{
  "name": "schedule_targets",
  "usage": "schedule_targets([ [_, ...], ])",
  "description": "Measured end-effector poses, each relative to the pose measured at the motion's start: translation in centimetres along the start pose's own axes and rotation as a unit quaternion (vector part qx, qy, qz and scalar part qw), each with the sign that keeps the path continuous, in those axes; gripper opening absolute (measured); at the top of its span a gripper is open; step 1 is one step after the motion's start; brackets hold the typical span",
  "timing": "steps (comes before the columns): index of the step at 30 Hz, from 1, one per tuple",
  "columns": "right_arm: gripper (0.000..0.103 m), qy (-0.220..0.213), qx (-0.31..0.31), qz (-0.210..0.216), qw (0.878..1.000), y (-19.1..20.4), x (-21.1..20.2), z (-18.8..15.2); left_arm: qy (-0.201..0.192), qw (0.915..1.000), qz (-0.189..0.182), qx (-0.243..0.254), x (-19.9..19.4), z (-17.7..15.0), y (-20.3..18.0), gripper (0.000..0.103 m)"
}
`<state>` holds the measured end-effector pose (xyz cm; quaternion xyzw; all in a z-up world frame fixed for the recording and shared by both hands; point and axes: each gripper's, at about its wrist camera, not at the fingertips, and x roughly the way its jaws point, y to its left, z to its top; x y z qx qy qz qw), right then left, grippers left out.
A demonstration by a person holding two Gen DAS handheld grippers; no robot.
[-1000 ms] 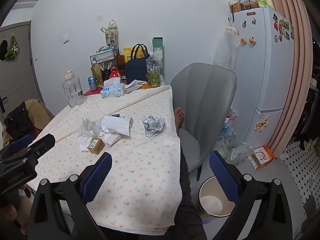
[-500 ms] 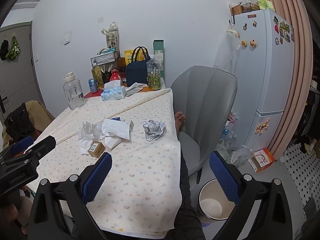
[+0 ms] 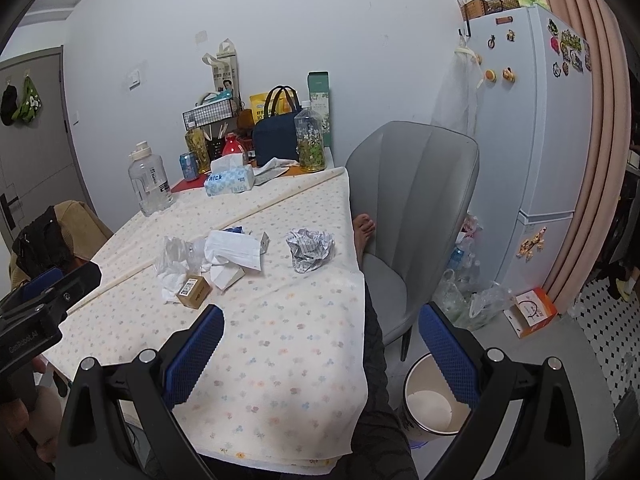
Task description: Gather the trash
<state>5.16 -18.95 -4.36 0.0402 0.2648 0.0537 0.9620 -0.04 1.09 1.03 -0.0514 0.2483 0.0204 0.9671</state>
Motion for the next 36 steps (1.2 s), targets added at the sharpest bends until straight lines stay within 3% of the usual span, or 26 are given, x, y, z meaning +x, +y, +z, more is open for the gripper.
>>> schedule_targets([
  [36, 0.095, 0.0, 0.001, -0.004, 1.0, -0.01, -0.11, -0.12, -0.006, 0.9999, 0.0, -0.009, -0.34, 0.04, 0.42, 0.098],
])
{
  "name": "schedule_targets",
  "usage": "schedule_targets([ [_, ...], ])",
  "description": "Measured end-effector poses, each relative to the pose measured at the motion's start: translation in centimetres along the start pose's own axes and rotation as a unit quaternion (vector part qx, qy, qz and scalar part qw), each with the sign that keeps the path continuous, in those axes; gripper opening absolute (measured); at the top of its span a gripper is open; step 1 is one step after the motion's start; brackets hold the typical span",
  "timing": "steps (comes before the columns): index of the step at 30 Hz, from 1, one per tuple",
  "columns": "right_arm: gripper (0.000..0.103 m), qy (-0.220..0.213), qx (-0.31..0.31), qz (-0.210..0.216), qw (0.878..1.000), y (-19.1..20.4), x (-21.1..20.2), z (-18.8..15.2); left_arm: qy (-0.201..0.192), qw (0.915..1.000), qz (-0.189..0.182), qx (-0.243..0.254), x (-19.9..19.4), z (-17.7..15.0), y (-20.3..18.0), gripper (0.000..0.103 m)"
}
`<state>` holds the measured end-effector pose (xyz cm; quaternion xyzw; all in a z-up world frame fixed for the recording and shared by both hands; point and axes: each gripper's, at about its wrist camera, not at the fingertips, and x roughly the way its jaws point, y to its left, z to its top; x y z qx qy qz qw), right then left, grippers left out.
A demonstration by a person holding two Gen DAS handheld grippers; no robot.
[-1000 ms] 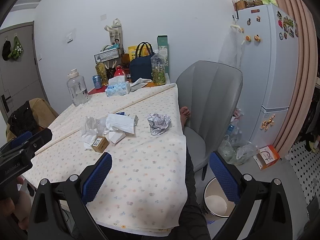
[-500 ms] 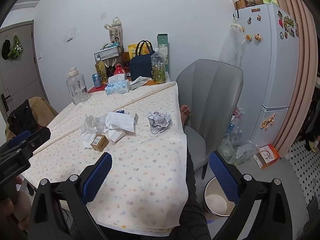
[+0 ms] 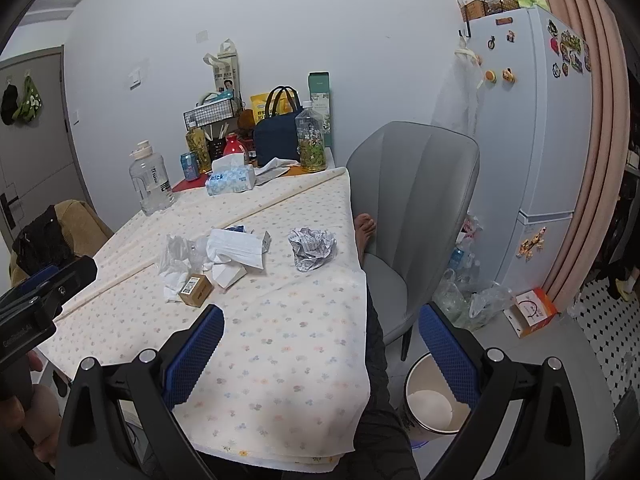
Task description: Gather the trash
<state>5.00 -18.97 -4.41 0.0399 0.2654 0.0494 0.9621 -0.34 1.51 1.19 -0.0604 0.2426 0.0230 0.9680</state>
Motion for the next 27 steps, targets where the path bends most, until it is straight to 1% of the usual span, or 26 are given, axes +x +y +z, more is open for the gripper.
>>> schedule_targets([
  [7, 0.095, 0.006, 0.005, -0.004, 1.0, -0.1, 0.7, 0.1, 0.005, 1.0, 0.004, -0.004, 0.4, 0.1, 0.4, 0.098],
  [10, 0.096, 0.008, 0.01, -0.004, 1.0, -0.1, 1.3, 0.4, 0.007, 0.9999, 0.011, -0.007, 0.8, 0.2, 1.1, 0.098],
  [13, 0.095, 0.003, 0.011, 0.017, 1.0, 0.0, 1.8, 0.9, 0.009, 0.9995, 0.025, -0.019, 1.2, 0.4, 2.4, 0.098],
  [16, 0.095, 0.007, 0.003, 0.035, 0.999, 0.5, 2.5, 1.5, 0.008, 0.9988, 0.033, -0.035, 1.6, 0.8, 4.1, 0.098],
  [17, 0.096, 0.01, 0.001, 0.043, 0.999, 0.8, 2.8, 1.7, 0.008, 0.9984, 0.042, -0.038, 1.7, 0.9, 4.7, 0.098],
  [21, 0.095, 0.031, -0.007, 0.073, 0.997, 1.9, 4.6, 2.3, 0.005, 0.9963, 0.065, -0.056, 2.2, 1.4, 7.1, 0.098],
  [25, 0.095, 0.046, -0.011, 0.084, 0.995, 2.9, 6.4, 2.5, 0.008, 0.9924, 0.086, -0.088, 3.3, 1.4, 10.0, 0.098],
  [27, 0.095, 0.054, -0.012, 0.097, 0.994, 3.5, 7.4, 2.6, 0.012, 0.9903, 0.096, -0.1, 3.8, 1.2, 10.7, 0.098],
])
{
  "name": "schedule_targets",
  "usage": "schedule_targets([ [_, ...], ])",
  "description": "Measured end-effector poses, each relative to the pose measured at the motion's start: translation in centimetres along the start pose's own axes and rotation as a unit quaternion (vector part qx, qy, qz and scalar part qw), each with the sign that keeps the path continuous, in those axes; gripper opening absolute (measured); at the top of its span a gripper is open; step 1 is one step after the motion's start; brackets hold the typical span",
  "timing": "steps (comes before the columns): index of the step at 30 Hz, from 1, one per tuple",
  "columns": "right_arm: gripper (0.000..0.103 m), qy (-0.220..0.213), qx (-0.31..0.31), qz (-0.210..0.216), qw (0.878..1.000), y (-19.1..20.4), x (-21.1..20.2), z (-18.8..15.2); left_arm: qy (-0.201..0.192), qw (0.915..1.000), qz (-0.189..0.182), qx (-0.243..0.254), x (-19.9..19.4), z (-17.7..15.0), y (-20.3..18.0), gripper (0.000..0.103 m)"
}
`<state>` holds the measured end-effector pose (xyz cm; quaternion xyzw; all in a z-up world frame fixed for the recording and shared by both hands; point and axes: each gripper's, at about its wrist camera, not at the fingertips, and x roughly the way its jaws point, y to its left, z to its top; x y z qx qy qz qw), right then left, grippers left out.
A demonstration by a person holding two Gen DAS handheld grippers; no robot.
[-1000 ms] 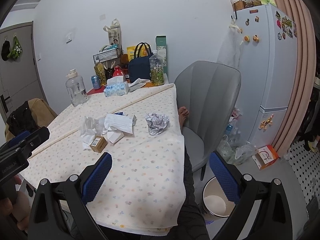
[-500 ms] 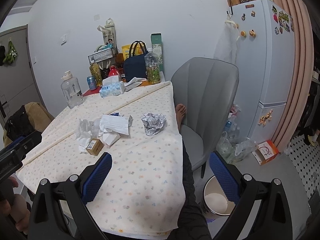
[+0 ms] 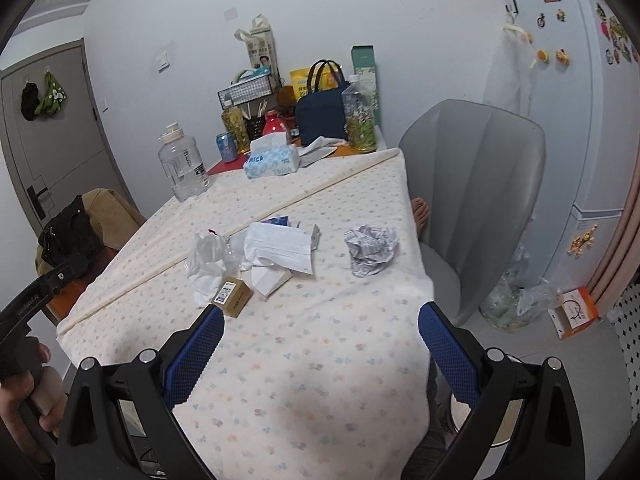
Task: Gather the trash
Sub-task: 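Grasp the white tissue with the left tool while the right tool grasps the brown box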
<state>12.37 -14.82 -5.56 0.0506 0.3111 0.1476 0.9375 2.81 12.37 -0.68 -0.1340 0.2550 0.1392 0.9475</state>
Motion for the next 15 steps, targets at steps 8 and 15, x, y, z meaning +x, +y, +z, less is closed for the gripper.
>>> schedule_targets([
  [8, 0.08, 0.042, -0.022, 0.033, 0.998, 1.9, 4.9, 0.6, 0.024, 0.9995, -0.017, -0.009, 3.5, 0.0, -0.4, 0.082],
  [15, 0.073, 0.069, -0.014, 0.041, 0.997, 1.5, 8.2, 0.7, 0.068, 0.9966, -0.044, -0.015, 8.1, -0.8, -2.0, 0.068],
])
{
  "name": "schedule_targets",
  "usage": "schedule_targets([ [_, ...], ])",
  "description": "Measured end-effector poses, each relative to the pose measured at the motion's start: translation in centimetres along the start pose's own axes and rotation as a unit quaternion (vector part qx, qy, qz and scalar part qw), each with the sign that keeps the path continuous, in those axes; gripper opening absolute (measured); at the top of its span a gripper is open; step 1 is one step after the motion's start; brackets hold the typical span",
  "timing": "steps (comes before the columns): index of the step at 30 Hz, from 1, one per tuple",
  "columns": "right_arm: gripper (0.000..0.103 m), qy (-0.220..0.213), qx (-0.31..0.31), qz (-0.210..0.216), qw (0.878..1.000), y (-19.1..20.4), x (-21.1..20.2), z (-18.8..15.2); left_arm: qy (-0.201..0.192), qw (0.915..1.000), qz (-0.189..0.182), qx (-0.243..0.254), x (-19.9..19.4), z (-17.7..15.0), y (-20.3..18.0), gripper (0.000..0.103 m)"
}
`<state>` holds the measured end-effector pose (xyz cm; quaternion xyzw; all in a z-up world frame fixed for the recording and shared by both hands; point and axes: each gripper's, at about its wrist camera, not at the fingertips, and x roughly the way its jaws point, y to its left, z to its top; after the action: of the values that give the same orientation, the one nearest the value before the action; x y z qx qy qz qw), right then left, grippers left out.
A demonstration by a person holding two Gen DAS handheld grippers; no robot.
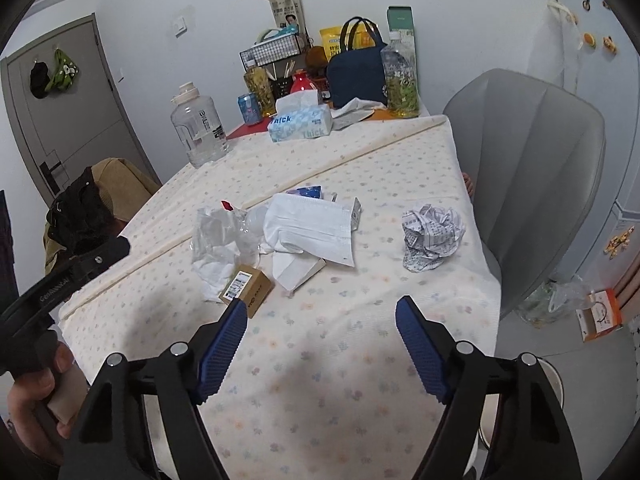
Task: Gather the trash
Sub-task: 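Grasp the white tissue with the left tool while the right tool grasps the brown box, then carry the tissue and brown box over to the white trash bin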
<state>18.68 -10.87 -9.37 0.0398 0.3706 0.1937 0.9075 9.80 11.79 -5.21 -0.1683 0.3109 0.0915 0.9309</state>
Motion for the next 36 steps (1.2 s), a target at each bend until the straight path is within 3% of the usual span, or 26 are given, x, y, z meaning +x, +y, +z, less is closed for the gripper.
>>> schedule_targets([
  [4, 0.072, 0.017, 0.007, 0.003, 1.0, -0.8, 1.7, 0.7, 0.036, 0.9991, -0.018, -0.012, 3.1, 0.2, -0.6, 0.07],
  [5, 0.072, 0.02, 0.012, 0.003, 1.0, -1.0, 2.0, 0.9, 0.046, 0.9985, -0.024, -0.021, 3.8, 0.3, -0.6, 0.074],
  [6, 0.072, 0.025, 0.018, 0.004, 1.0, -1.2, 2.2, 1.2, 0.054, 0.9978, -0.025, -0.03, 4.6, 0.4, -0.7, 0.088],
  [7, 0.072, 0.029, 0.018, 0.003, 0.999, -1.3, 2.5, 1.4, 0.059, 0.9974, -0.025, -0.032, 5.1, 0.5, -0.8, 0.093],
  [13, 0.073, 0.059, 0.008, -0.015, 0.998, -1.7, 4.4, 1.9, 0.087, 0.9949, -0.041, -0.03, 8.6, 0.6, -1.9, 0.092],
  [14, 0.075, 0.064, 0.008, -0.02, 0.998, -1.8, 4.8, 2.0, 0.09, 0.9944, -0.045, -0.031, 9.0, 0.4, -2.0, 0.089],
  [15, 0.076, 0.068, 0.009, -0.023, 0.997, -1.8, 5.1, 2.0, 0.095, 0.9938, -0.049, -0.032, 9.3, 0.2, -2.0, 0.076],
  [16, 0.076, 0.07, 0.009, -0.024, 0.997, -1.9, 5.3, 2.1, 0.103, 0.9929, -0.051, -0.032, 9.6, 0.0, -2.1, 0.051],
  [17, 0.076, 0.075, 0.008, -0.025, 0.997, -1.8, 5.7, 2.1, 0.116, 0.9913, -0.053, -0.034, 9.9, -0.3, -2.0, 0.036],
  [18, 0.076, 0.078, 0.006, -0.024, 0.997, -1.7, 6.0, 2.2, 0.126, 0.9896, -0.059, -0.039, 10.1, -0.5, -1.8, 0.015],
  [26, 0.077, 0.093, -0.03, 0.002, 0.995, 2.0, 8.2, 2.6, 0.07, 0.9924, -0.084, -0.057, 5.7, -0.6, 0.5, 0.008],
  [36, 0.077, 0.123, -0.042, 0.033, 0.991, 6.9, 11.5, 1.9, 0.05, 0.9932, -0.03, -0.101, 2.7, -0.1, 6.8, 0.008],
])
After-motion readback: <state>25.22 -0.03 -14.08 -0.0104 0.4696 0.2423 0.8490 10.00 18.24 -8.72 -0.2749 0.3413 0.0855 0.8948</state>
